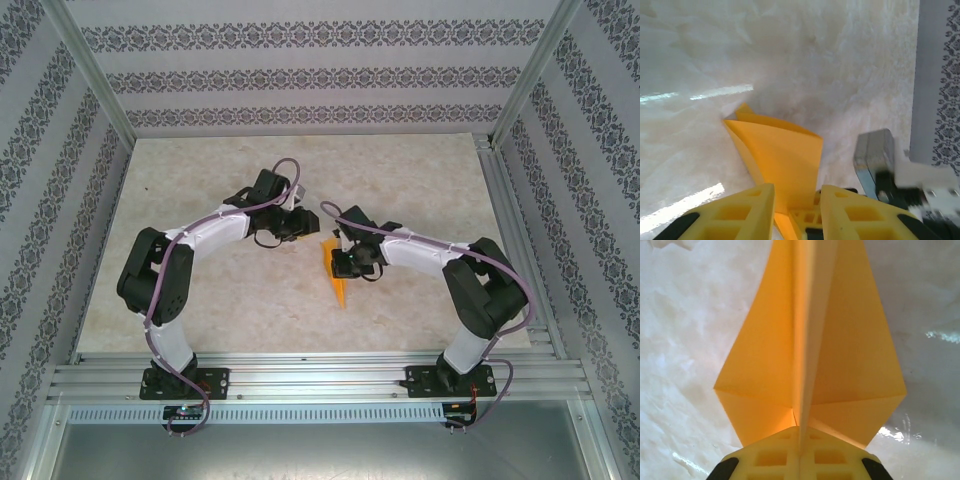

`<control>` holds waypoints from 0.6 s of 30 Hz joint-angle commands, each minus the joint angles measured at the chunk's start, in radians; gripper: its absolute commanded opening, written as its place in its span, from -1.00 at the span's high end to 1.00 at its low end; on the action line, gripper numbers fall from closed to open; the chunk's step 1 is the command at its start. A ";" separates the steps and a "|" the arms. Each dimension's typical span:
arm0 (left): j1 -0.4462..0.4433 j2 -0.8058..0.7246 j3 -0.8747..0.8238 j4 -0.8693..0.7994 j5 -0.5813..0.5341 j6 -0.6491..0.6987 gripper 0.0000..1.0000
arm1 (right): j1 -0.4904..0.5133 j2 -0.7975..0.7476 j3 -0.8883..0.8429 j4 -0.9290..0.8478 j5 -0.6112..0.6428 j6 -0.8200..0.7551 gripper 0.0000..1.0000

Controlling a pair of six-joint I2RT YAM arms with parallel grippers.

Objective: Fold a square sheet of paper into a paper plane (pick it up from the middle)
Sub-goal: Move the paper plane to the center of the table.

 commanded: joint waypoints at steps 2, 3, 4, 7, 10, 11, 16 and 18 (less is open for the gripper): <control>0.050 -0.062 -0.054 -0.009 -0.081 -0.054 0.39 | 0.058 0.044 0.165 -0.249 0.297 -0.042 1.00; 0.059 -0.070 -0.067 -0.006 -0.091 -0.063 0.39 | 0.061 0.051 0.194 -0.275 0.334 -0.040 1.00; 0.068 -0.081 -0.081 -0.002 -0.103 -0.073 0.39 | 0.062 0.053 0.220 -0.288 0.370 -0.041 1.00; 0.098 -0.111 -0.120 0.015 -0.116 -0.096 0.40 | 0.041 0.066 0.279 -0.301 0.408 -0.055 1.00; 0.115 -0.146 -0.152 0.027 -0.134 -0.101 0.40 | -0.009 0.111 0.340 -0.311 0.402 -0.083 1.00; 0.121 -0.155 -0.157 0.028 -0.139 -0.097 0.40 | -0.030 0.132 0.361 -0.311 0.403 -0.092 1.00; 0.129 -0.191 -0.169 0.021 -0.163 -0.085 0.40 | -0.097 0.233 0.436 -0.288 0.346 -0.119 1.00; 0.131 -0.199 -0.167 0.012 -0.170 -0.079 0.40 | -0.103 0.269 0.458 -0.282 0.351 -0.121 1.00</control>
